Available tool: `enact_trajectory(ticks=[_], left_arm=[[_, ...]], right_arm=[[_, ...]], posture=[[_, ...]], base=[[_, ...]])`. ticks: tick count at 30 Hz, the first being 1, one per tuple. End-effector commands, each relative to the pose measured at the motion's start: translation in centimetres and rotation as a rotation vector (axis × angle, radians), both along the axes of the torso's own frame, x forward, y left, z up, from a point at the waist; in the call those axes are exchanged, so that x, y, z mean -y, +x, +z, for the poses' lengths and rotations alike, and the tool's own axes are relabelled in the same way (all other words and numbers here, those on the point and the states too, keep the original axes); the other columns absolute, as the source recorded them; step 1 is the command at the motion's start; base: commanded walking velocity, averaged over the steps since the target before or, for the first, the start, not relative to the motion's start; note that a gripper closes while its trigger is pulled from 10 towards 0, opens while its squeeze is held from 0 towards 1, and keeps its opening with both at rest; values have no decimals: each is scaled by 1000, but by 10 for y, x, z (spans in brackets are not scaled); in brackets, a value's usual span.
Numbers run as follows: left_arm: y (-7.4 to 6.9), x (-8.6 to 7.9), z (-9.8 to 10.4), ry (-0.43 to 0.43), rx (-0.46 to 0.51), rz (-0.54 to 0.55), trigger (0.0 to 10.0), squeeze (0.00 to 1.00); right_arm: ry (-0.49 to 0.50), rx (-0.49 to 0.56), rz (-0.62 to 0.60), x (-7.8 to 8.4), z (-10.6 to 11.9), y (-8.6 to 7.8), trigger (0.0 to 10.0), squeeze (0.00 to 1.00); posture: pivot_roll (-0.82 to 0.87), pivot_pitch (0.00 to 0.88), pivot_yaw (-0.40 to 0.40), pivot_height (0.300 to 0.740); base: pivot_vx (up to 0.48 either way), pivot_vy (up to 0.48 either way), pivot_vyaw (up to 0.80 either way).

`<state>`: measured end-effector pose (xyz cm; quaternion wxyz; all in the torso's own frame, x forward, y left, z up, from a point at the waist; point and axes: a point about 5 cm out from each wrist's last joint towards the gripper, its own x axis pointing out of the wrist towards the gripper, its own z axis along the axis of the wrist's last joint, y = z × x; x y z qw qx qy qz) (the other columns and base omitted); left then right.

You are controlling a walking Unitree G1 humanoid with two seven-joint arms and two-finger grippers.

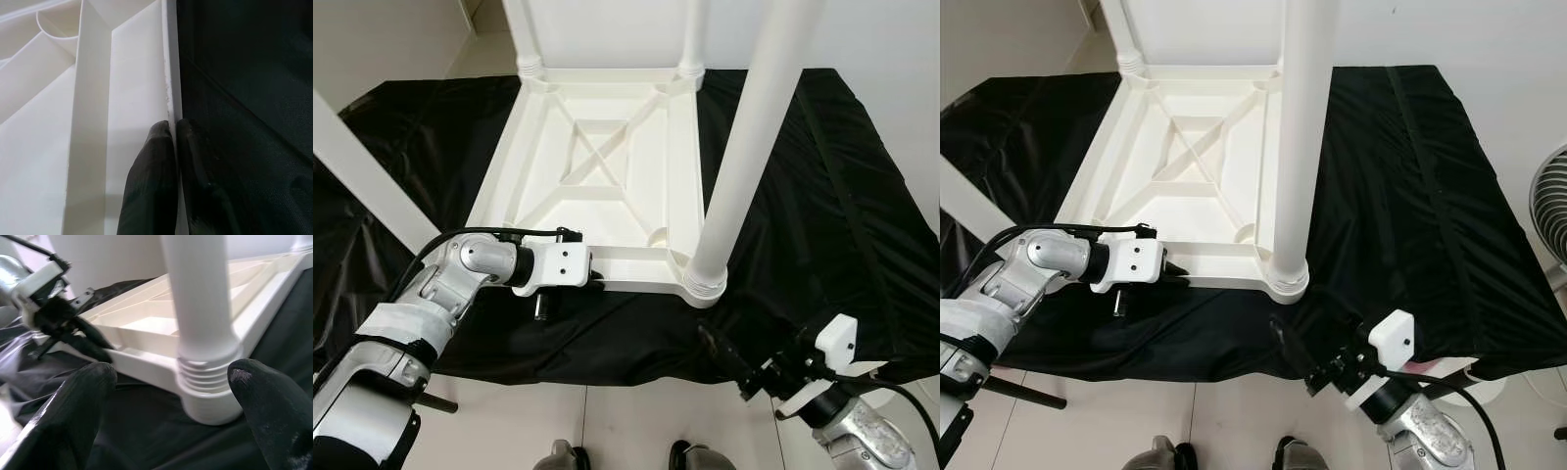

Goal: Building children table

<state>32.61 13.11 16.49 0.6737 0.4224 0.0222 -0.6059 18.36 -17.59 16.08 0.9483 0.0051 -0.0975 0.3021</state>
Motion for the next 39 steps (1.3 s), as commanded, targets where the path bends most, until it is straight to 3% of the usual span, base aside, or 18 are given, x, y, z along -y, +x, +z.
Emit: enact_trajectory(ticks=[1,6,7,8,15,16,18,21,22,23,25,27,28,35,39], left_arm=[[-5,-21,-21,54,-88,73,118,0],[-8,-25,-22,45,-89,71,0,0],[-9,-26,-22,31,-92,81,1608,0],[-12,-25,-21,6,-95,80,10000,0],[-14,-18,-18,-91,-125,99,10000,20],[-16,-17,-16,-124,-149,99,10000,1000],[-17,-17,-15,-145,-161,97,10000,1000],[-19,-14,-8,-176,-107,96,10000,1000],[-19,-11,-2,-229,-117,95,10000,0],[-19,-11,-2,-229,-117,95,10000,0],[-20,-4,12,-353,-148,95,10000,0],[-20,-4,12,-353,-148,95,10000,0],[-22,4,23,-462,-154,102,10000,0],[-22,14,34,-573,-126,132,10000,0],[-20,26,35,-691,-100,232,10000,0]], right_arm=[[-2,5,-32,2,-1,2,10000,0],[-21,15,-69,7,-1,7,10000,0],[-23,15,-78,8,-1,9,10000,0],[-24,18,-85,9,-1,12,10000,0],[-4,2,-76,7,-1,20,10000,0],[-5,5,-71,7,-1,22,10000,0],[-8,5,-73,7,-1,24,10000,0],[-32,23,-72,7,0,30,10000,0],[-33,24,-69,7,0,32,10000,0],[-33,24,-69,7,0,32,10000,0],[-37,28,-60,7,2,39,10000,0],[-37,28,-60,7,2,39,10000,0],[-42,47,-48,5,6,44,10000,0],[-43,55,-27,2,9,52,10000,0],[-48,65,-5,-8,11,66,10000,0]], posture=[[-17,185,103,740],[-13,181,93,740],[-9,175,84,740],[-7,172,81,740],[3,162,62,740],[6,158,54,740],[11,152,44,740],[16,140,30,740],[18,132,22,740],[18,132,22,740],[18,124,14,740],[18,124,14,740],[23,119,6,740],[30,118,0,740],[35,118,-2,740]], base=[[0,0,0],[0,0,0],[0,0,0],[0,0,0],[0,0,0],[0,0,0],[0,0,0],[0,0,0],[0,0,0],[0,0,0],[0,0,0],[0,0,0],[0,0,0],[0,0,0],[0,0,0]])
